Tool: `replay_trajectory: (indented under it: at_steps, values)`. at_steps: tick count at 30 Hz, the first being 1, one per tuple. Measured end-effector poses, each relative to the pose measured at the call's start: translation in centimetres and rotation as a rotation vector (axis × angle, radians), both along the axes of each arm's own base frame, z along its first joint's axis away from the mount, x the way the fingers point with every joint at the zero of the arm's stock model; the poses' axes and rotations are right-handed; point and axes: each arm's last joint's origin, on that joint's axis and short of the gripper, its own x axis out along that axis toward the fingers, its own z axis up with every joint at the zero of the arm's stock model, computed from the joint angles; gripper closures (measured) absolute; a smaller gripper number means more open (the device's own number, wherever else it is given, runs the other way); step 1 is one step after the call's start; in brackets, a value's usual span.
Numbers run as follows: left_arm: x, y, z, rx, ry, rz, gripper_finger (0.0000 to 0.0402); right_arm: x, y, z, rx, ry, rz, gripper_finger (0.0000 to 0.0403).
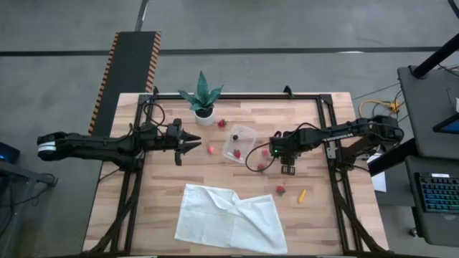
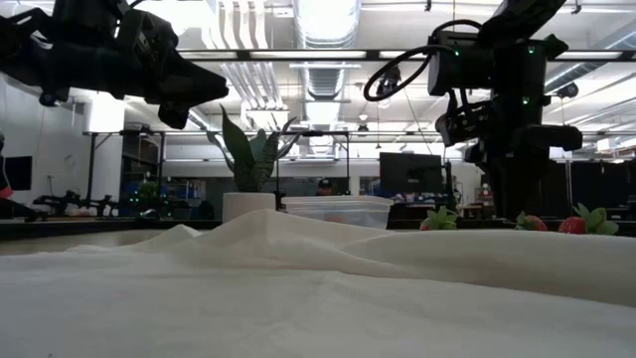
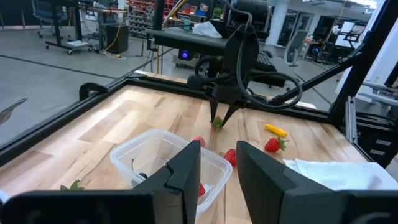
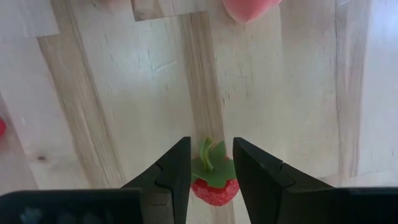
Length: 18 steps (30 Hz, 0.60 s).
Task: Pick and placing Produce into tupperware
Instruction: Put the red strawberry into the transparent bin
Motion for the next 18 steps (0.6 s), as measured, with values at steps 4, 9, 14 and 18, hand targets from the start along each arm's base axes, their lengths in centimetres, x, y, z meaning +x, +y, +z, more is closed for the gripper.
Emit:
replay_trajectory:
  at_steps: [4,9,14,18]
  values:
    - [0.0,0.0,0.0,0.0,0.0,0.0,0.0313,-0.02,0.01,-0.07,0.005,0.0,-0.001,0.0291]
    - [0.0,0.0,0.0,0.0,0.0,0.0,0.0313,-0.05,0.03,-0.13,0.008,-0.001,-0.002,0.0291]
    - [0.0,0.0,0.0,0.0,0.0,0.0,0.0313,-0.09,0.05,-0.29,0.016,0.003,0.001,0.0291]
    - [0.0,0.0,0.0,0.0,0.0,0.0,0.0313,0.04,0.04,-0.68,0.017,0.018,0.001,0.0291]
